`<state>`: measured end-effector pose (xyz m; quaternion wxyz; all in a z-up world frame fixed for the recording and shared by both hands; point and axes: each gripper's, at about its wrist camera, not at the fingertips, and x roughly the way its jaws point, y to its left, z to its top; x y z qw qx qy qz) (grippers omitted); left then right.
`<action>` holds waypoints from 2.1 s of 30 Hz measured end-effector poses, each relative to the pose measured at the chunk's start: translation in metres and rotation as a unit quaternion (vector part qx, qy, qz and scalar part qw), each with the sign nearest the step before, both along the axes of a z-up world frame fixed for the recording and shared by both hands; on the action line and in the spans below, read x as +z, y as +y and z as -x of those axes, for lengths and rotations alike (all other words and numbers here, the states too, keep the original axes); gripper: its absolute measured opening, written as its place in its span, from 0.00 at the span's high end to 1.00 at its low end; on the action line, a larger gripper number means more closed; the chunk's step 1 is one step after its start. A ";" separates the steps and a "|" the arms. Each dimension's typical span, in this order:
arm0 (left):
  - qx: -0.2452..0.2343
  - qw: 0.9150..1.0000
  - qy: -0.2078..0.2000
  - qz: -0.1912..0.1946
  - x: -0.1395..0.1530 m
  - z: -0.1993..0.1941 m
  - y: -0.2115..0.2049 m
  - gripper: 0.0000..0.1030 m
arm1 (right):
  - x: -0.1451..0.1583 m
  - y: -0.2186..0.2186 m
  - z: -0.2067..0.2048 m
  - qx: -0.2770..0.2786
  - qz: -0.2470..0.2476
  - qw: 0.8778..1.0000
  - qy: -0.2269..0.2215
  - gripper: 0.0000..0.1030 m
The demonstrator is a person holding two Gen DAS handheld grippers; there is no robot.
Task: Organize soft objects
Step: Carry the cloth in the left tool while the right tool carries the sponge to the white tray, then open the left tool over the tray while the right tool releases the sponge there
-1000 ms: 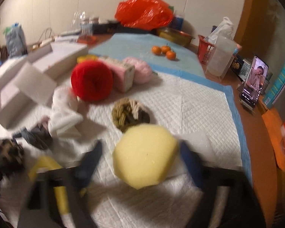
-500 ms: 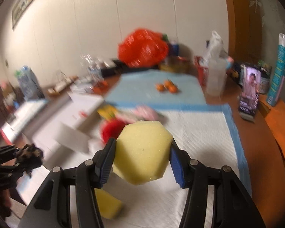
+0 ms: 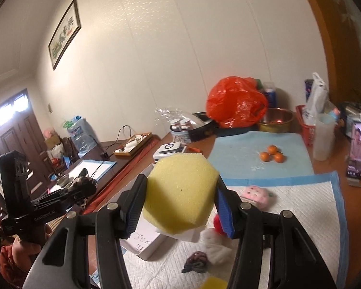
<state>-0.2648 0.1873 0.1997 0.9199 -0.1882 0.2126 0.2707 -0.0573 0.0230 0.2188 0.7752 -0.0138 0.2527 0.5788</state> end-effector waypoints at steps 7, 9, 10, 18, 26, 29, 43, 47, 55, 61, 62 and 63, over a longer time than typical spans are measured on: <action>0.013 0.999 -0.040 -0.027 0.041 0.020 0.011 0.61 | 0.036 0.031 0.019 0.037 -0.034 0.999 -0.009 0.47; 0.020 0.998 -0.049 -0.021 0.042 0.027 0.015 0.61 | 0.036 0.036 0.026 0.046 -0.045 0.998 0.001 0.47; 0.023 0.998 -0.051 -0.014 0.039 0.031 0.017 0.61 | 0.033 0.040 0.030 0.050 -0.047 0.998 0.005 0.47; 0.030 0.999 -0.025 0.000 0.022 0.035 0.038 0.61 | 0.015 0.069 0.044 0.058 -0.014 0.998 0.017 0.47; 0.026 0.999 -0.015 0.020 0.006 0.038 0.067 0.61 | 0.017 0.089 0.057 0.049 -0.008 0.999 0.011 0.47; 0.022 0.999 -0.009 0.026 0.001 0.036 0.081 0.61 | 0.019 0.096 0.057 0.041 -0.010 0.999 0.014 0.47; -0.004 0.997 0.072 0.030 -0.051 0.002 0.136 0.61 | 0.001 0.138 0.050 -0.013 0.007 0.999 0.052 0.46; -0.017 0.994 0.101 0.037 -0.078 -0.008 0.142 0.61 | -0.022 0.158 0.045 -0.025 0.039 0.996 0.073 0.45; -0.009 0.986 0.163 0.032 -0.118 -0.019 0.159 0.61 | -0.086 0.200 0.047 -0.026 0.126 0.984 0.122 0.45; 0.008 0.982 0.181 0.046 -0.137 -0.017 0.175 0.32 | -0.110 0.211 0.044 -0.046 0.153 0.978 0.137 0.42; 0.012 0.982 0.181 0.046 -0.138 -0.016 0.177 0.21 | -0.110 0.212 0.043 -0.048 0.151 0.978 0.138 0.36; 0.016 0.983 0.177 0.043 -0.138 -0.015 0.179 0.07 | -0.110 0.212 0.042 -0.048 0.148 0.978 0.138 0.28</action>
